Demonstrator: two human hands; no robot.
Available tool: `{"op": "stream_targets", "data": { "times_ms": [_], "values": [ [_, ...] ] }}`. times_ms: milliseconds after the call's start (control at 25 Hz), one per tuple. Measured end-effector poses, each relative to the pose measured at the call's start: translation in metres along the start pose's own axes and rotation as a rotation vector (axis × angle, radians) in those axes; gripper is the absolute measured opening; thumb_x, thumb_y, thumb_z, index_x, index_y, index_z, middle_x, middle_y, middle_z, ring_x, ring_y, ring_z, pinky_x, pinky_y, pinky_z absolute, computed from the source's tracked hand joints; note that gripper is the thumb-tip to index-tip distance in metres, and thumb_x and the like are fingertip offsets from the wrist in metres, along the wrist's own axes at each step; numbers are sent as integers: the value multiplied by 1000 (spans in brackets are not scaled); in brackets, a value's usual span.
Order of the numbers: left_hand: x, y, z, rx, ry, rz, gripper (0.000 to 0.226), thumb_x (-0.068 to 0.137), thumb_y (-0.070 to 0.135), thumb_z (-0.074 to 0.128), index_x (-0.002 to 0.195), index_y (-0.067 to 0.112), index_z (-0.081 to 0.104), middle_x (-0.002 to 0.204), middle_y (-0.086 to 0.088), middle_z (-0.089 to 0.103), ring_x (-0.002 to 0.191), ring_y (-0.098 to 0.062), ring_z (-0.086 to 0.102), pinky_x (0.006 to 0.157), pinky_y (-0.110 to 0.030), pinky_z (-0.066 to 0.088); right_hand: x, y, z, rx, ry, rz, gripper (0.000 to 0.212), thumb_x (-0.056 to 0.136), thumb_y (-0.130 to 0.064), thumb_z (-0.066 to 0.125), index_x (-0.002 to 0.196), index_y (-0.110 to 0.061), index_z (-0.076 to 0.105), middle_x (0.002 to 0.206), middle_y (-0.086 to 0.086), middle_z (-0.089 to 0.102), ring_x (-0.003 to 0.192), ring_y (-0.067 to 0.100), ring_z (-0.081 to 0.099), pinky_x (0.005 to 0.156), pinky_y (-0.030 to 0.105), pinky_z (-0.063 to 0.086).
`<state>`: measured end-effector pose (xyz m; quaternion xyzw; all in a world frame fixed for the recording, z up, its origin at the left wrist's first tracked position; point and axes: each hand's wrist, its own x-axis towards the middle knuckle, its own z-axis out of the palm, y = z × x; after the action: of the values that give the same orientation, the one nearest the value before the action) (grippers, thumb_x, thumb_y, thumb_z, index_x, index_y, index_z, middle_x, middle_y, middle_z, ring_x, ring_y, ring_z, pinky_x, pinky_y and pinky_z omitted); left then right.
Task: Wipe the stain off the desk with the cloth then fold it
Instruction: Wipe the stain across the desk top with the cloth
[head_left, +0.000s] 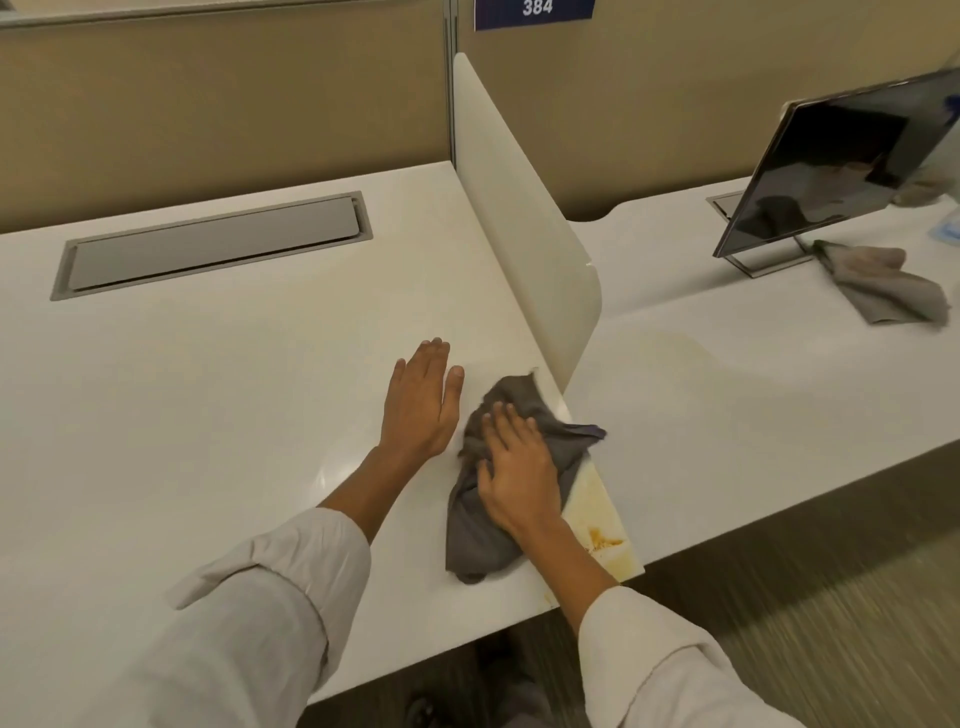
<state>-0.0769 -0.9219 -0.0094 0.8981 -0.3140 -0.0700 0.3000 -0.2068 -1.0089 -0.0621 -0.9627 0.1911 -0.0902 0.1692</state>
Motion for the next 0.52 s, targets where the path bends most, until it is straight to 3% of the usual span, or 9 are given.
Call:
{"op": "stream_targets", "data": {
  "times_ms": [200, 320, 400, 520],
  "values": [
    [25, -13, -17, 38, 40, -32, 54, 104, 38, 25, 149, 10, 35, 158, -9, 32, 149, -22, 22, 123, -42, 12, 34, -42, 16, 111, -128, -380, 45, 91, -33, 53, 134, -21, 57, 141, 3, 58, 139, 24, 39, 121, 49, 17],
    [35, -32, -24, 42, 88, -102, 58, 101, 40, 22, 148, 9, 37, 158, -10, 33, 148, -23, 23, 122, -44, 14, 96, -58, 25, 17, -170, -362, 53, 92, -45, 48, 140, -24, 49, 142, 0, 55, 143, 23, 31, 119, 58, 7],
    [41, -46, -28, 71, 125, -122, 59, 100, 40, 21, 146, 8, 39, 156, -11, 35, 147, -25, 26, 121, -47, 17, 140, -58, 27, -102, -180, -331, 58, 93, -54, 41, 146, -30, 41, 153, -2, 44, 149, 29, 18, 116, 65, -1],
    [51, -63, -28, 110, 149, -187, 62, 99, 41, 20, 147, 7, 37, 157, -12, 35, 147, -26, 26, 121, -47, 18, 195, -43, 27, -184, -188, -237, 54, 97, -52, 32, 149, -37, 34, 162, 1, 25, 150, 38, 4, 111, 70, -8]
  ]
}}
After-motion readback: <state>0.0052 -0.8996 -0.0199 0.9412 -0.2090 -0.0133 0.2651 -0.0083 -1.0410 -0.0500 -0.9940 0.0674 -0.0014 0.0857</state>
